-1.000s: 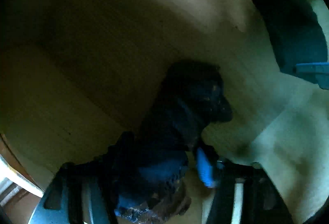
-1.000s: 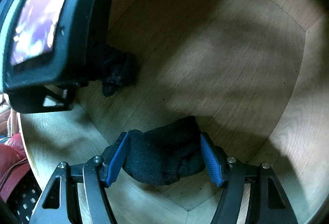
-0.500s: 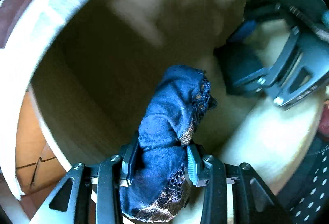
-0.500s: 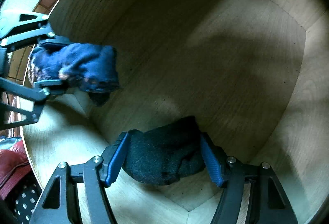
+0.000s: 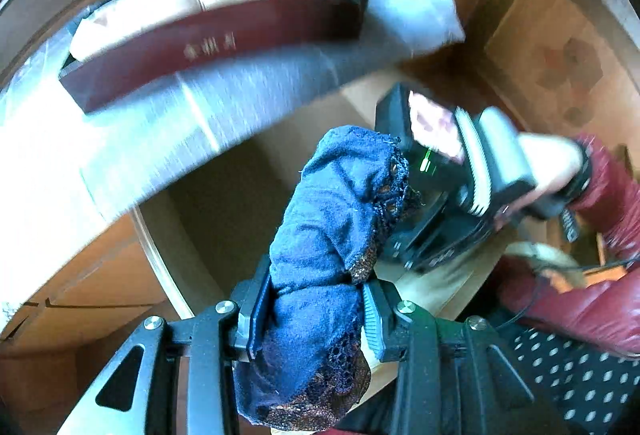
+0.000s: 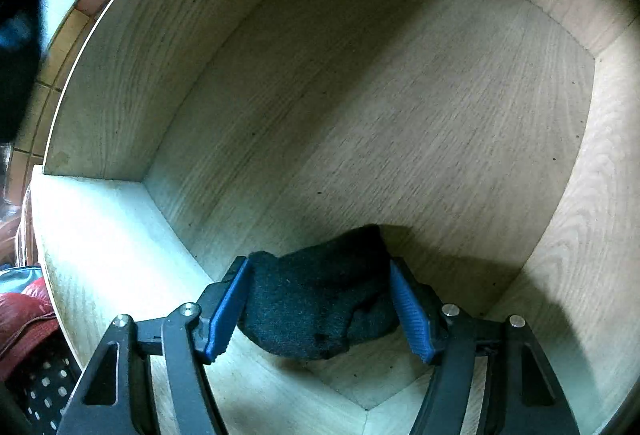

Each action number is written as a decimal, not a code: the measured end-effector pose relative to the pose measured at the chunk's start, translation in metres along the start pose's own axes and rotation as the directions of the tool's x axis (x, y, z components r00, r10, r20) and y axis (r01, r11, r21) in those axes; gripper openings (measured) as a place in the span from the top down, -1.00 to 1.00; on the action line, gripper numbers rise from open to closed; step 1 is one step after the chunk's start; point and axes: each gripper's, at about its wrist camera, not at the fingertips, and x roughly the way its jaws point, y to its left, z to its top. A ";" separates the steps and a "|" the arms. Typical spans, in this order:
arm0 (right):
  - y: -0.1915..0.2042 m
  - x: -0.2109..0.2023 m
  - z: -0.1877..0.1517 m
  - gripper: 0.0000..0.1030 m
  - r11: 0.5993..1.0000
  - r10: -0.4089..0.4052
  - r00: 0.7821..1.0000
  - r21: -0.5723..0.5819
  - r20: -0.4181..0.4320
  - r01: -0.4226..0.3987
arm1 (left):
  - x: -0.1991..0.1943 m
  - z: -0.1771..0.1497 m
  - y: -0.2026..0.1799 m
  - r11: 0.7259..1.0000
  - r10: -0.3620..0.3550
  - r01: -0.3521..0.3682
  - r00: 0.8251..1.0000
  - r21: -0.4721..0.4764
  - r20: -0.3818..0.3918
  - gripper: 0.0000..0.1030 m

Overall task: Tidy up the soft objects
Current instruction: 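Carry the navy lace sock with the left tool into the red box and release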

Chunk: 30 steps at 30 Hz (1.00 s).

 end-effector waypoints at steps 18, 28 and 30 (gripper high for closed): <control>0.001 0.001 0.002 -0.35 1.000 0.001 1.000 0.001 -0.002 -0.001 | -0.072 0.156 0.075 0.986 0.131 -0.093 0.947 -0.141 0.292 0.26; 0.002 0.001 0.004 -0.35 1.000 0.001 1.000 0.000 -0.003 -0.001 | -0.035 0.250 0.129 0.946 0.200 -0.121 0.947 -0.300 0.251 0.26; 0.003 0.001 0.004 -0.35 1.000 0.002 1.000 -0.001 -0.002 -0.002 | -0.030 0.264 0.134 0.942 0.215 -0.131 0.943 -0.309 0.255 0.26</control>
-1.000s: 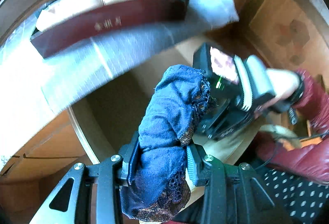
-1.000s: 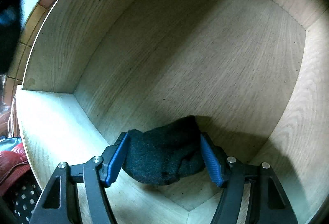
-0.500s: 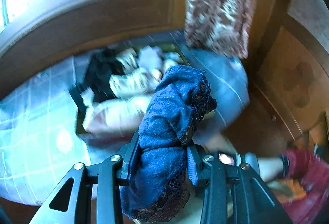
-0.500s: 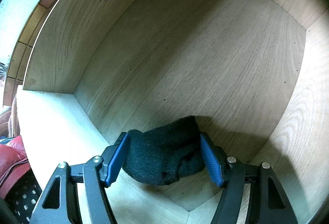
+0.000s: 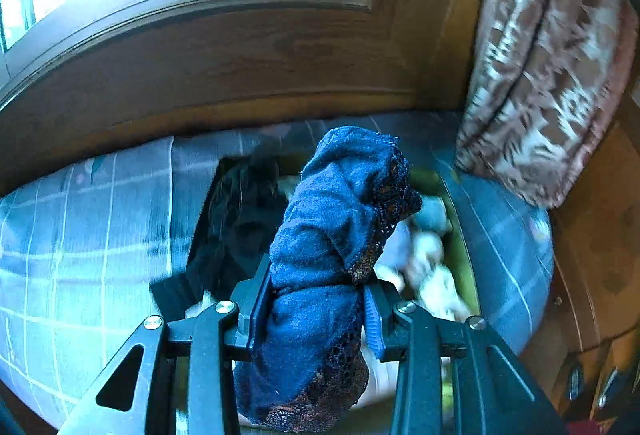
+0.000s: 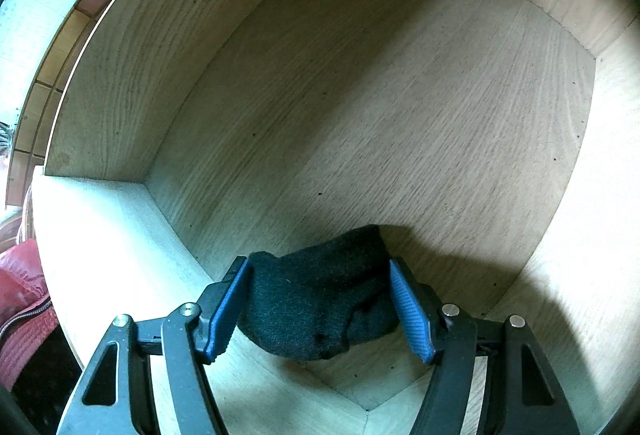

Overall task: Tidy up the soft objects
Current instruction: 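Carry the navy lace sock with the left tool into the red box and release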

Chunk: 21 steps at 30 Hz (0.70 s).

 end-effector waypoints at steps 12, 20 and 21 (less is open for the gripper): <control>0.000 -0.001 0.002 -0.35 1.000 0.008 1.000 -0.002 0.001 -0.008 | 0.077 0.034 0.004 0.999 0.018 -0.021 0.996 -0.039 -0.086 0.22; 0.000 -0.002 0.004 -0.36 1.000 0.009 1.000 -0.003 -0.002 -0.009 | 0.078 0.024 0.017 0.995 -0.024 0.017 0.997 -0.094 -0.073 -0.04; 0.000 -0.002 0.004 -0.36 1.000 0.009 1.000 -0.003 -0.002 -0.009 | 0.073 0.024 0.019 0.995 -0.028 0.022 0.998 -0.099 -0.060 -0.10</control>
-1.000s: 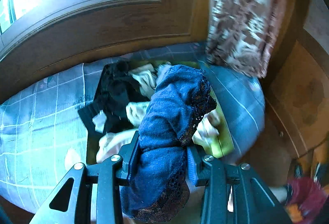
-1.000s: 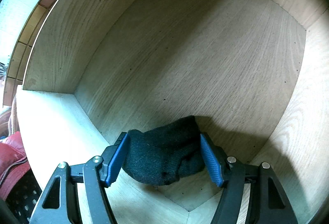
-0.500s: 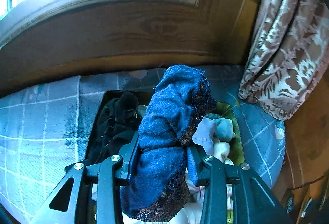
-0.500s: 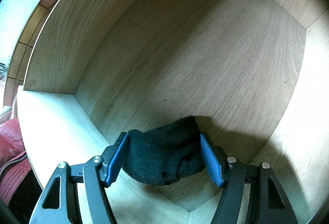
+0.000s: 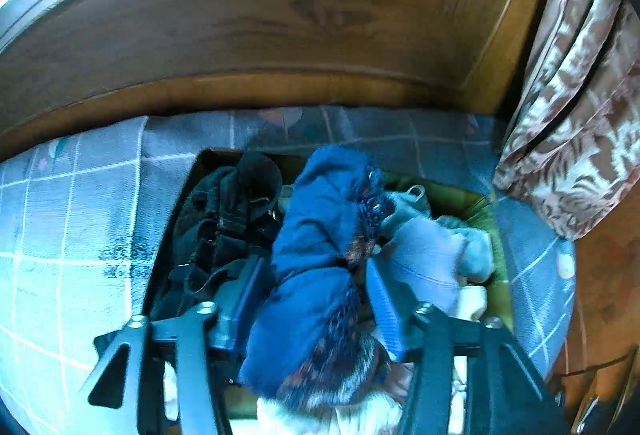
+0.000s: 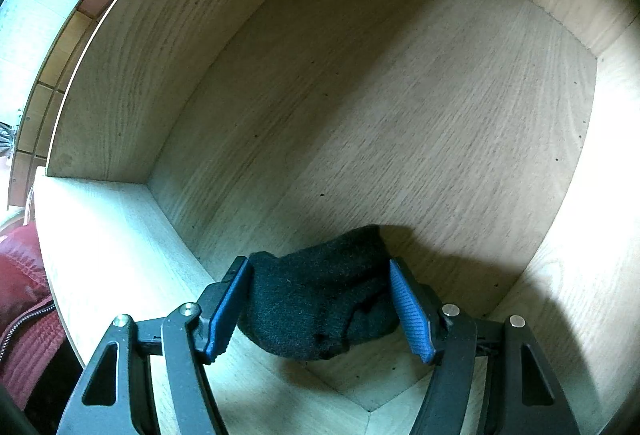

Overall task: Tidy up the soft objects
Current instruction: 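Carry the navy lace sock with the left tool into the red box and release, then return the open left tool to the drawer beside the right tool's black sock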

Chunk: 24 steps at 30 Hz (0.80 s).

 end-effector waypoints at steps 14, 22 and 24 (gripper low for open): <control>0.000 0.002 -0.003 -0.37 1.000 -0.005 1.000 -0.003 -0.004 0.005 | -0.080 -0.084 -0.019 0.976 0.088 -0.120 0.981 0.181 0.172 -0.10; 0.000 0.002 -0.003 -0.37 1.000 -0.004 1.000 -0.004 -0.005 0.004 | -0.121 -0.181 -0.025 0.970 0.057 -0.096 0.983 0.223 0.176 -0.10; 0.000 0.002 -0.003 -0.38 1.000 -0.004 1.000 -0.004 -0.006 0.004 | -0.121 -0.209 -0.023 0.973 0.066 -0.096 0.987 0.212 0.143 -0.10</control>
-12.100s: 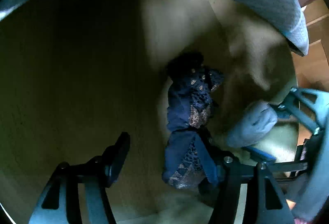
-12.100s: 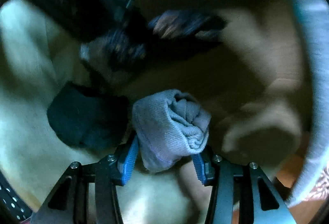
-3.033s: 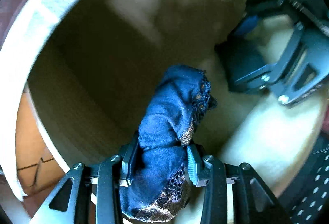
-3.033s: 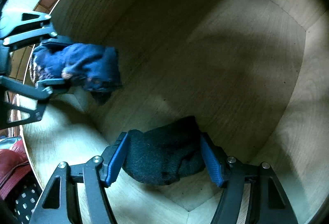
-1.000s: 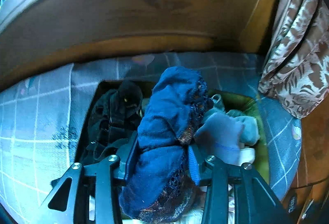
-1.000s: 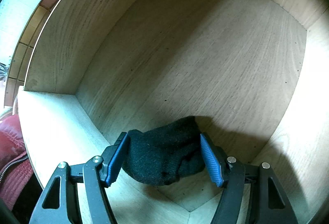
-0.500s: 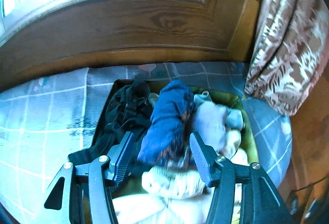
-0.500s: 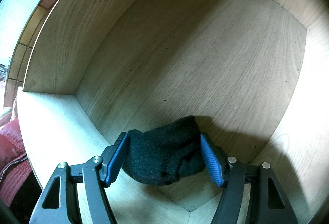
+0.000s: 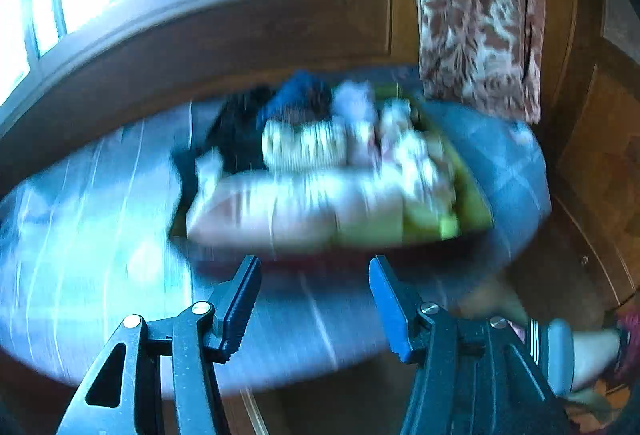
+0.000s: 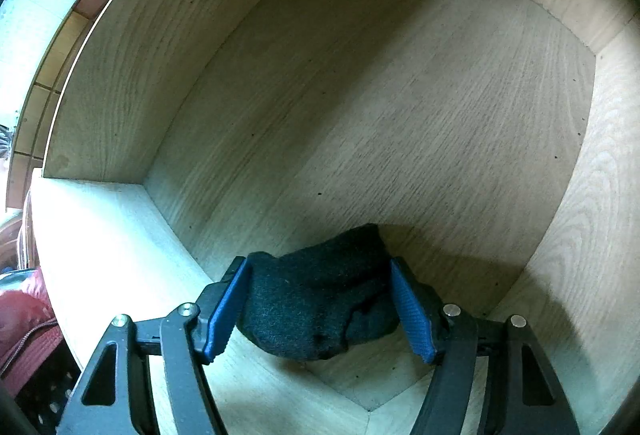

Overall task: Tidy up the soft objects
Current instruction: 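Return the open left tool to the drawer beside the right tool's black sock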

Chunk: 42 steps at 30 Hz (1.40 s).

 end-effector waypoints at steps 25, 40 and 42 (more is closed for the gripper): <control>0.024 0.027 0.002 -0.59 0.994 -0.096 0.964 -0.074 -0.249 0.080 | 0.030 -0.151 -0.034 0.981 -0.060 0.034 0.990 -0.192 -0.131 -0.10; -0.002 -0.004 -0.003 -0.30 1.000 -0.010 0.992 0.000 -0.129 0.010 | 0.018 -0.167 -0.022 0.975 -0.064 0.040 0.992 -0.219 -0.107 -0.10; -0.003 -0.013 -0.009 -0.30 1.000 -0.011 0.994 0.005 -0.109 0.012 | 0.019 -0.168 -0.023 0.975 -0.066 0.041 0.992 -0.217 -0.108 -0.10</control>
